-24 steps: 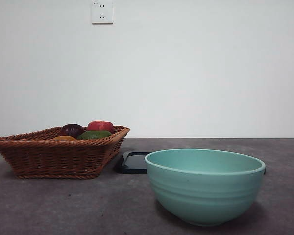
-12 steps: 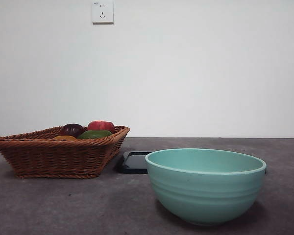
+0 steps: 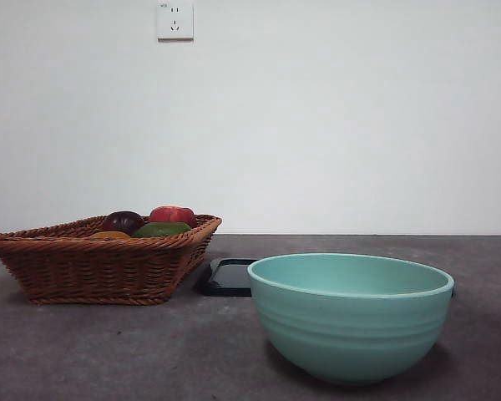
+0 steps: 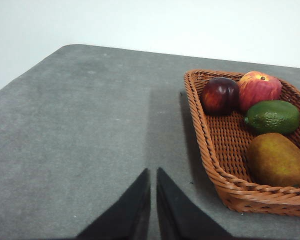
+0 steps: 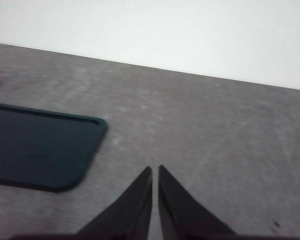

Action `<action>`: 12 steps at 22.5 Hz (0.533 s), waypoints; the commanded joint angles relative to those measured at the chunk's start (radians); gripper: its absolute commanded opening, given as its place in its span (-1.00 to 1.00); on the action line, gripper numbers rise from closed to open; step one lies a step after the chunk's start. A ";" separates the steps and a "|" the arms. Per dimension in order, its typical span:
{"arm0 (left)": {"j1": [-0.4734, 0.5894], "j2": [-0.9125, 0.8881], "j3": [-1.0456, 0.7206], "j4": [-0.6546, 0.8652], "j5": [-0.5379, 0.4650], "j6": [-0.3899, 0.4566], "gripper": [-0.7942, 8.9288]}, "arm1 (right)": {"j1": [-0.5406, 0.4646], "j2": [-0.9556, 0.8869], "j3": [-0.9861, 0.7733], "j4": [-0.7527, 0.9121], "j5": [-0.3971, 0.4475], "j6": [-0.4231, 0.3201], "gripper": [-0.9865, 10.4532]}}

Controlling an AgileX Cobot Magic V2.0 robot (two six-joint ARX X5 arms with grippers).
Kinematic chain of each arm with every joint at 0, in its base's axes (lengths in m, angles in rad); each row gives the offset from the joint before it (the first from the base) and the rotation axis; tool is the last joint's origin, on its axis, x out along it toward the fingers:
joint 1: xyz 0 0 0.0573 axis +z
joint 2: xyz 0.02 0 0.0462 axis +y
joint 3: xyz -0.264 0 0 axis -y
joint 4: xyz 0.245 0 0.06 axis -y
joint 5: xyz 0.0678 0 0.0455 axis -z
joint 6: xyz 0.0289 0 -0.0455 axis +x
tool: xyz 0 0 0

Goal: Pick up the wifruite, put it on the bowl, pick up the plate, put it on desk

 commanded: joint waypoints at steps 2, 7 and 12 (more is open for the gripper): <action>0.001 -0.002 -0.021 -0.005 -0.005 0.003 -0.80 | -0.002 -0.002 -0.008 -0.006 0.073 0.017 -0.80; 0.001 -0.002 -0.021 -0.005 -0.005 0.003 -0.80 | -0.002 -0.002 -0.008 -0.014 0.100 0.030 -0.80; 0.001 -0.002 -0.020 -0.005 -0.005 0.003 -0.80 | -0.002 -0.002 -0.008 -0.055 0.095 0.072 -0.80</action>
